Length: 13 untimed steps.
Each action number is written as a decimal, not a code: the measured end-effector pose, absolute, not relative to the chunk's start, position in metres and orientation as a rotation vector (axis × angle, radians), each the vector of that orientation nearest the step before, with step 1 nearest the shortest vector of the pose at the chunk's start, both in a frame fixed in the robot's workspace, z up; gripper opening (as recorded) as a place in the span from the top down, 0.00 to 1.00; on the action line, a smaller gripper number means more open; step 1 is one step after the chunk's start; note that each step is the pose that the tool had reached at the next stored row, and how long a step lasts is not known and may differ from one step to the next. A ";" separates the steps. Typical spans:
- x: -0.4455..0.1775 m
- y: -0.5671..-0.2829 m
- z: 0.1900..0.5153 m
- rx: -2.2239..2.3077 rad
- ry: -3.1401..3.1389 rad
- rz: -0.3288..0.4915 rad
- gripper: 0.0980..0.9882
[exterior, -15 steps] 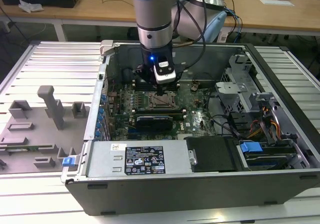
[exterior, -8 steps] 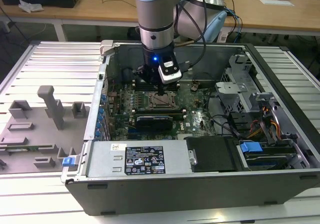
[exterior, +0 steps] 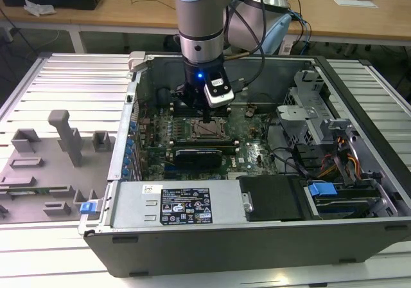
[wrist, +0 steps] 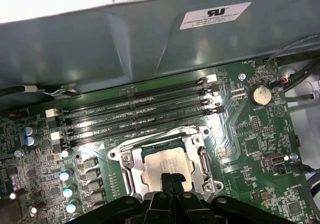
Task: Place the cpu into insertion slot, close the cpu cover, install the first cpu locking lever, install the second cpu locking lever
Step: 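Install the second cpu locking lever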
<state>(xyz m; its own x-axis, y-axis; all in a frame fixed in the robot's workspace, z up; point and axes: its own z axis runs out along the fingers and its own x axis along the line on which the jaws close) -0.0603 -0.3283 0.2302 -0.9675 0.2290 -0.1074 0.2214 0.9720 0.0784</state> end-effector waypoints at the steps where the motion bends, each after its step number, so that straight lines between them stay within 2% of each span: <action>1: -0.060 -0.328 0.230 0.344 3.004 0.100 0.99; 8: -0.060 -0.328 0.233 0.344 3.004 0.099 0.99; 13: -0.060 -0.328 0.246 0.344 3.004 0.099 0.99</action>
<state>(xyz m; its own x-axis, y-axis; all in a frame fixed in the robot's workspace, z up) -0.0603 -0.3284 0.2460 -0.9675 0.2289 -0.1075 0.2213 0.9721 0.0777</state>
